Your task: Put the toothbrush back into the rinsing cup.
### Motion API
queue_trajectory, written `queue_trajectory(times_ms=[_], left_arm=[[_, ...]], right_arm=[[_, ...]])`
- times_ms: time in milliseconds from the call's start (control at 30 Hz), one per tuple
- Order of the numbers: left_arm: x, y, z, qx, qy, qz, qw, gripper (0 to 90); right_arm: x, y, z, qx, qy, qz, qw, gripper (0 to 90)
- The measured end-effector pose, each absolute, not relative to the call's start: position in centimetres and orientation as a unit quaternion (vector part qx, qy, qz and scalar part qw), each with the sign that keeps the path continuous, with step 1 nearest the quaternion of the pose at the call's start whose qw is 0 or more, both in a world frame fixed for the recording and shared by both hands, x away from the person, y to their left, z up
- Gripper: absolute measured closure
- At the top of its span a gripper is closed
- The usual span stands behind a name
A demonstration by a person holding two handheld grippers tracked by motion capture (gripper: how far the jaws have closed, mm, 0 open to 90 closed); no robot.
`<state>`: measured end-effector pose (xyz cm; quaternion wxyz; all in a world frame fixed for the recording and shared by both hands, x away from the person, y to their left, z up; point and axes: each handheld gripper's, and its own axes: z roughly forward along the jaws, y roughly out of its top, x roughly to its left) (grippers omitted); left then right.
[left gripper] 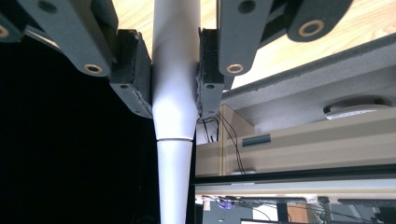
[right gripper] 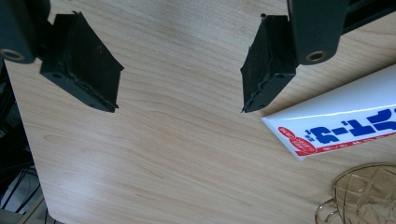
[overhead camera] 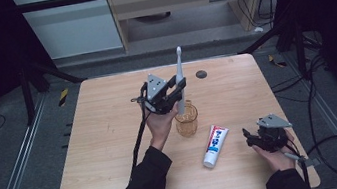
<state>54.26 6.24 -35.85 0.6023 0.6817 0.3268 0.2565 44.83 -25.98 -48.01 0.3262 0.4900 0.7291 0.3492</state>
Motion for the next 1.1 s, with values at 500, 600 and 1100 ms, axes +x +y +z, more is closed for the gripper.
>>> queue_trajectory(times_ms=[500, 600, 1100], left_arm=[[54.0, 6.5, -38.2, 0.685, 0.326, 0.252, 0.601, 67.3], [53.9, 6.6, -38.7, 0.686, 0.326, 0.25, 0.6, 67.3], [53.2, 7.2, -41.5, 0.69, 0.319, 0.245, 0.601, 67.3]], right_arm=[[44.8, -25.9, -48.1, 0.489, 0.73, 0.347, 0.327, 28.0], [44.9, -25.8, -48.1, 0.487, 0.731, 0.347, 0.328, 28.0], [44.9, -25.8, -48.2, 0.486, 0.733, 0.343, 0.331, 27.5]])
